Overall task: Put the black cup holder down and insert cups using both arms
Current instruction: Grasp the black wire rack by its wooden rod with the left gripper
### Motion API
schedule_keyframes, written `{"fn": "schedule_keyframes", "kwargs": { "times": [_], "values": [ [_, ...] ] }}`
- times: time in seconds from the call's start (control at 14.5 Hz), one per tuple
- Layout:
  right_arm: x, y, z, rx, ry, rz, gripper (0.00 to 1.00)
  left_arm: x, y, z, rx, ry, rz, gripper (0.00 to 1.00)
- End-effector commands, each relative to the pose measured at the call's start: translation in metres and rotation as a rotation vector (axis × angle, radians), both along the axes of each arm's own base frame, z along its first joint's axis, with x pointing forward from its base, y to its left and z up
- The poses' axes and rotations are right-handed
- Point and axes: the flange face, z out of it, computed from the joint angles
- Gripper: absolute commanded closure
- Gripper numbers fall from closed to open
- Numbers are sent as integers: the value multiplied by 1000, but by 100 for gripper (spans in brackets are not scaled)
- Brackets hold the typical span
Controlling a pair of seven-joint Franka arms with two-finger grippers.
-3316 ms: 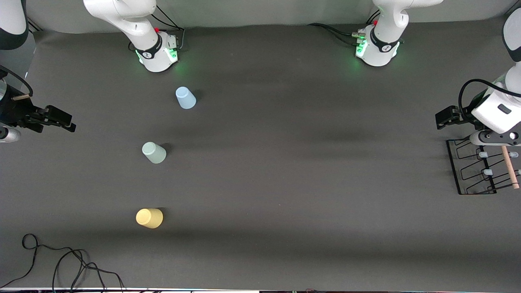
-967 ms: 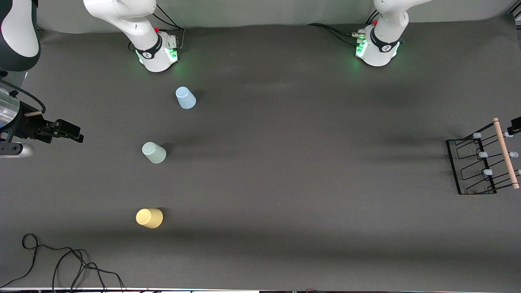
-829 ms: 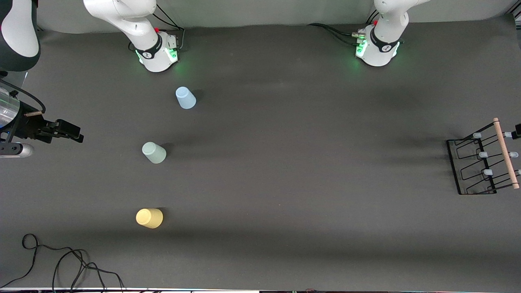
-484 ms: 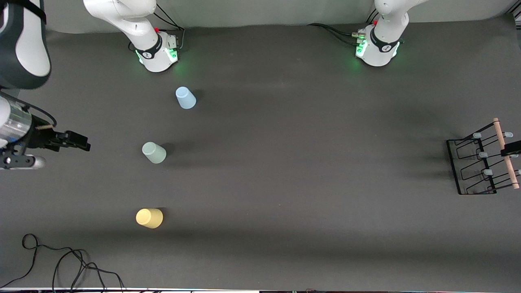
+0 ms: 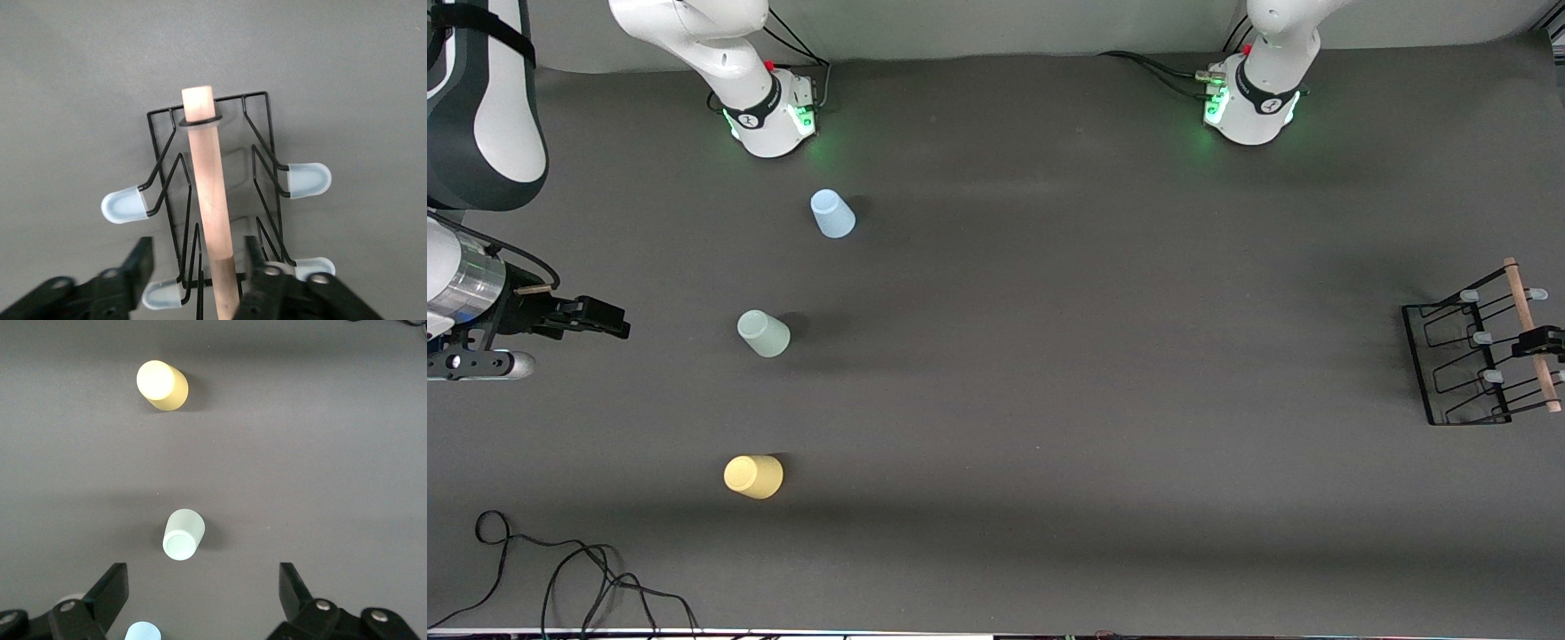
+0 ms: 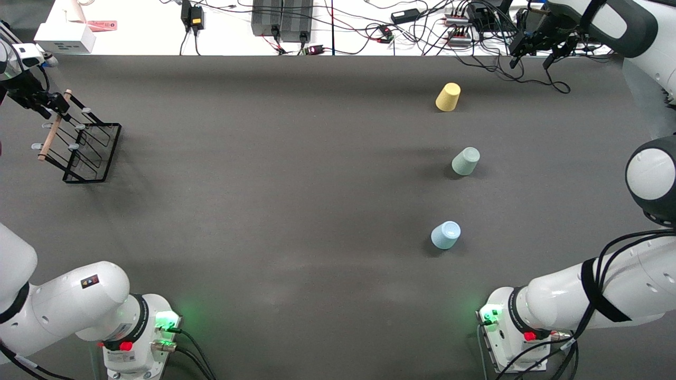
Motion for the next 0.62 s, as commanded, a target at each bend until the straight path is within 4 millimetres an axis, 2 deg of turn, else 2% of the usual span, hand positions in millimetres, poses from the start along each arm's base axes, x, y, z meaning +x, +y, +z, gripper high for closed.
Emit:
{"fn": "schedule_keyframes", "kwargs": {
  "times": [0.0, 0.21, 0.41, 0.55],
  "values": [
    [1, 0, 5, -23, -13, 18, 0, 0, -6, 10, -5, 3, 44, 99],
    [1, 0, 5, -24, -14, 18, 0, 1, -17, 21, -10, 20, 74, 100],
    [1, 0, 6, -23, -14, 18, 0, 6, -38, 54, -3, 1, 52, 100],
    [1, 0, 5, -23, -13, 18, 0, 12, -65, 87, -19, -17, 61, 100]
  ]
}}
